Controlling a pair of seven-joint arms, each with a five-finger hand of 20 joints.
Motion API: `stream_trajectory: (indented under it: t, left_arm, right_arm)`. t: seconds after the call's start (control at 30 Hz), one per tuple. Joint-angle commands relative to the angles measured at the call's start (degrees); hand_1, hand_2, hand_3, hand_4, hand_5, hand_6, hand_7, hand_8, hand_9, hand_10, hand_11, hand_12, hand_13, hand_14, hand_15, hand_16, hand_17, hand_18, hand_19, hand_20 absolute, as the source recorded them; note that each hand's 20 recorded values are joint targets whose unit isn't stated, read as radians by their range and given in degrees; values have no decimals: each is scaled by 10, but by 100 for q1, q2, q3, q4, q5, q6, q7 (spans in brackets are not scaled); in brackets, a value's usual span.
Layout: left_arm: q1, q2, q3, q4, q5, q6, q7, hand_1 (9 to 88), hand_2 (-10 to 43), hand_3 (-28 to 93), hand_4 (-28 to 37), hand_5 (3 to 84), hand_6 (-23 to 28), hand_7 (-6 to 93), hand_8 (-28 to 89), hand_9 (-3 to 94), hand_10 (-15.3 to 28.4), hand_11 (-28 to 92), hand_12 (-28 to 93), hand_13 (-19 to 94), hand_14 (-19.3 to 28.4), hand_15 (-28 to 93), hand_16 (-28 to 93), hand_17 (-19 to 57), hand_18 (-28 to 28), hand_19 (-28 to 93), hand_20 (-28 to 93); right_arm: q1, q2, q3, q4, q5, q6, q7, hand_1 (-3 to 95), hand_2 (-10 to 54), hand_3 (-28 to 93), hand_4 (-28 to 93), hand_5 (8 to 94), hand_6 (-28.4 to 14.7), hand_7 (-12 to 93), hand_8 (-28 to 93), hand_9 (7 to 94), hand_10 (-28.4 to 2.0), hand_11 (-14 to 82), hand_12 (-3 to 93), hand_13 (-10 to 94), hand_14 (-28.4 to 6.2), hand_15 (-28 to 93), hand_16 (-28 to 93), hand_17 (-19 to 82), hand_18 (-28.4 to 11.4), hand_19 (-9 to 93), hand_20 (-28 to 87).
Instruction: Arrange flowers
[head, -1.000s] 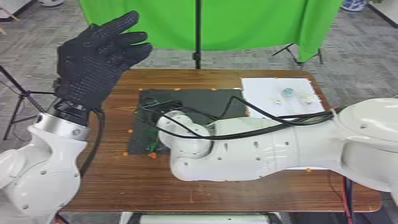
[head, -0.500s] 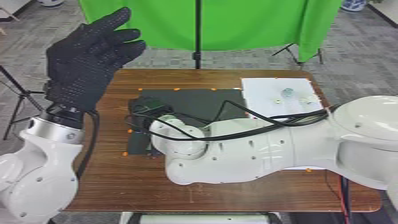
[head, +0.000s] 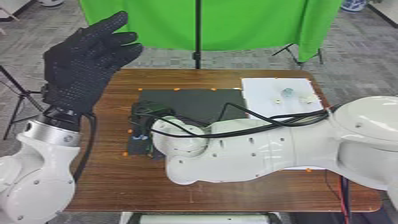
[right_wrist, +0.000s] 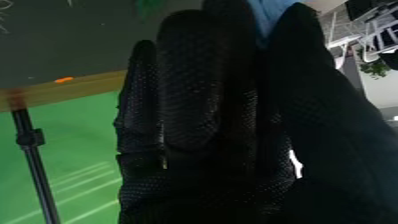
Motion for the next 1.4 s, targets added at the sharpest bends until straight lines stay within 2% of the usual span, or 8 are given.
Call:
stream_trajectory:
  t: [0.03,0.17,0.7,0.8,0.87,0.93,1.07,1.4]
  left_arm:
    - [91,-75,-34,3,-11,6,-29,219,81,773,-226,411,124,128,-83,344,228,323,113,244,284,550,-108,-68,284,675,26]
    - [152,-84,-77,-9,7,3,54,218,81,775,-225,411,125,129,-83,346,229,325,113,244,284,550,-108,-68,284,676,23]
    - [626,-347,-452,-127,58,83,-158,220,81,774,-225,413,125,130,-84,346,228,325,112,244,284,552,-109,-69,284,679,13]
    - [1028,-469,-791,-218,89,58,-273,220,81,774,-225,413,125,130,-84,347,229,325,113,244,284,551,-109,-69,284,679,11]
    - [1277,-612,-1127,-247,71,43,-574,219,81,774,-224,413,125,130,-84,347,229,325,112,244,284,551,-109,-69,284,680,10]
    - [1707,-807,-1525,-378,119,232,-731,220,81,774,-224,413,125,130,-84,347,228,325,112,244,284,551,-109,-69,284,681,9]
    - [2576,-991,-2123,-583,67,368,-452,221,81,772,-225,413,125,129,-84,346,228,325,112,244,284,552,-109,-69,284,682,7]
    - [3250,-1151,-2182,-673,9,484,-245,221,81,772,-225,411,124,128,-83,345,228,322,112,244,284,551,-109,-68,284,684,2]
  right_arm:
    - [-77,42,279,-21,168,-13,-13,537,-91,545,-283,718,53,186,-50,848,-45,113,198,805,-23,591,177,321,-132,856,52]
    - [-110,86,271,4,88,-94,19,526,-85,508,-283,663,44,187,-70,806,-53,160,141,790,-27,601,171,309,-135,854,59]
    - [-216,393,541,-358,249,-537,-966,405,-70,707,-283,636,44,169,-138,833,-96,235,165,768,-45,669,175,283,-160,862,100]
    - [-475,520,894,-552,219,-848,-931,379,-60,728,-283,616,42,169,-140,824,-102,247,168,764,-49,676,172,281,-165,861,108]
    - [-1010,703,1551,-671,204,-1374,-892,365,-56,733,-283,608,41,167,-140,819,-105,251,168,760,-54,675,170,280,-167,859,111]
    - [-1461,868,2022,-806,10,-1723,-805,359,-55,735,-283,598,38,169,-139,813,-108,253,167,759,-56,673,167,280,-168,858,114]
    - [-1788,1390,2543,-1152,-278,-1872,-611,343,-53,737,-283,568,21,159,-135,781,-119,242,159,752,-66,654,159,280,-175,853,113]
    - [-3632,2582,4634,-2008,-1828,-1367,845,331,-54,742,-283,561,-5,145,-125,720,-154,195,137,728,-90,626,137,274,-195,843,96]
